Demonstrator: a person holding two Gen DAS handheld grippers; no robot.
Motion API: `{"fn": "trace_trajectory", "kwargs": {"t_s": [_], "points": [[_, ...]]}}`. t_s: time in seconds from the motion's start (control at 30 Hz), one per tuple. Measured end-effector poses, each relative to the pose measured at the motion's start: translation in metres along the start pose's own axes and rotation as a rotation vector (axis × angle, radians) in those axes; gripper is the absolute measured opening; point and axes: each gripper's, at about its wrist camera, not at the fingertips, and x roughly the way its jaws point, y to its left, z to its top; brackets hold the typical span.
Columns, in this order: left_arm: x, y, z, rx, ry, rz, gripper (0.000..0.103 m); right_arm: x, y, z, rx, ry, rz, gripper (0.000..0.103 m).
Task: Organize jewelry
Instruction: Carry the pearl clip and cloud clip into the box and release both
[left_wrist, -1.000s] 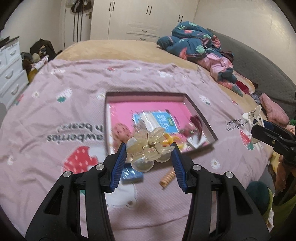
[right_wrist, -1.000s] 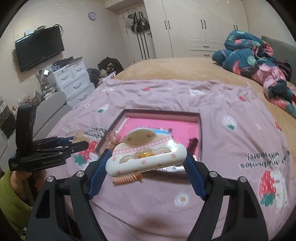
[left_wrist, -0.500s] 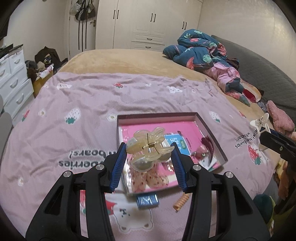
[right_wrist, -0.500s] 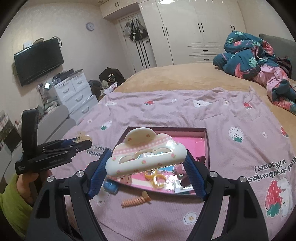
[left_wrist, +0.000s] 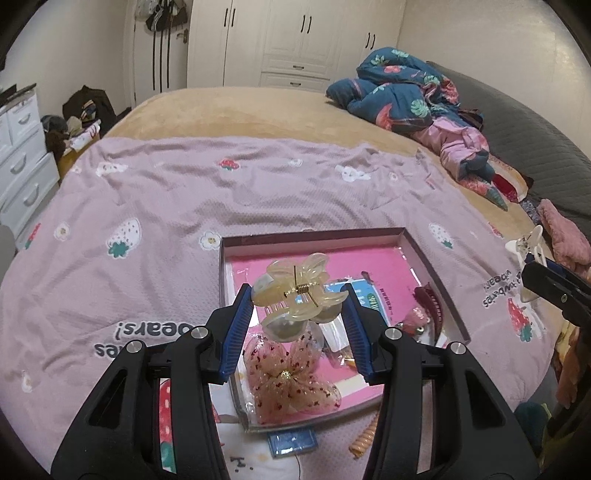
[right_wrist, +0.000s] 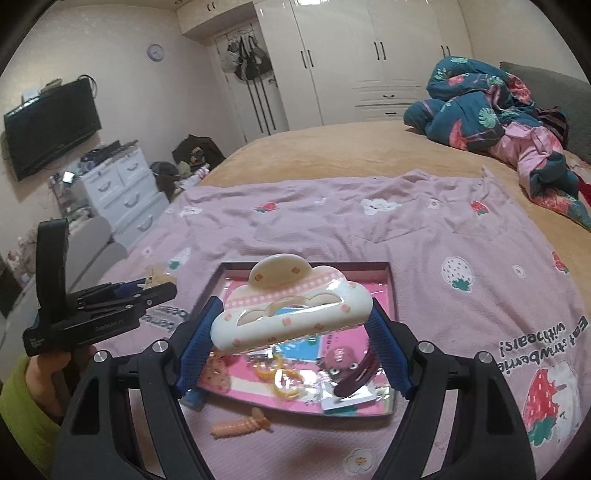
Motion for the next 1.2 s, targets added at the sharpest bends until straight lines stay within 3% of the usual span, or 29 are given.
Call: {"fn": "trace_trajectory", "kwargs": {"t_s": [0.43,0.77,1.0,1.2], "points": [[0.063,0.001,-0.006,0.006,0.113,0.004,0.04,0.061,0.0,-0.037,-0.046,0.134,-0.045,0.077],[0.086,0.006,-0.021,0.012,0.163,0.021,0.04,0.099,0.018,-0.066,-0.104,0.228,-0.034,0.075],[0.091,0.008,-0.026,0.01,0.18,0.022,0.04,0.104,0.024,-0.071,-0.119,0.235,-0.023,0.073],[0.09,0.008,-0.03,0.013,0.19,0.026,0.041,0.083,0.016,-0.07,-0.07,0.215,-0.026,0.078]]}}
